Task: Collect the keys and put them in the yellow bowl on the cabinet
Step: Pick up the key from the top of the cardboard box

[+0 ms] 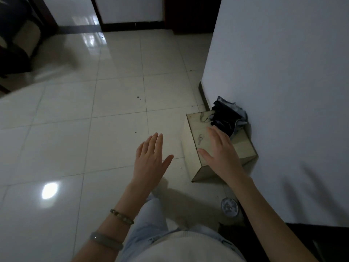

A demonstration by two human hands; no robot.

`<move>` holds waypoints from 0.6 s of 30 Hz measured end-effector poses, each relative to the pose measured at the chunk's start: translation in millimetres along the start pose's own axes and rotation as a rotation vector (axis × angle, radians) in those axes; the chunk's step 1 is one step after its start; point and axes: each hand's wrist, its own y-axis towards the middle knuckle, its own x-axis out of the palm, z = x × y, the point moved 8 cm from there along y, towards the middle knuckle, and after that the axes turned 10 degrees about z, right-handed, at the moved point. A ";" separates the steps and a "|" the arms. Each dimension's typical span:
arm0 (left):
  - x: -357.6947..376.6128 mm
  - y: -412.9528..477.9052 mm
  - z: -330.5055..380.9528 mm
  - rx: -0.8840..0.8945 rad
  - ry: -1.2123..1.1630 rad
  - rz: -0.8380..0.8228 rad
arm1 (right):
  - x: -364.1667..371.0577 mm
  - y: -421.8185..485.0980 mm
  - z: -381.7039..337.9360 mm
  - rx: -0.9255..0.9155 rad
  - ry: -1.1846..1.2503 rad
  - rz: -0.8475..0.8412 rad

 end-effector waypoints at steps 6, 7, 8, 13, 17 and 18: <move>31.5 97.8 -32.0 0.153 -0.007 -0.069 | 37.2 69.1 14.4 0.140 -0.029 0.039; 34.5 116.2 -37.7 0.184 -0.007 -0.080 | 43.7 81.4 16.7 0.176 -0.030 0.037; 37.4 134.1 -42.4 0.216 -0.006 -0.092 | 49.8 93.5 19.0 0.211 -0.034 0.035; 55.2 205.2 -54.0 0.387 -0.033 -0.144 | 70.6 138.9 27.8 0.364 -0.032 0.102; 77.3 241.2 -54.3 0.515 -0.050 -0.198 | 85.5 158.6 39.3 0.453 -0.024 0.158; 82.9 248.4 -52.2 0.543 -0.053 -0.207 | 90.1 160.2 45.2 0.493 -0.015 0.161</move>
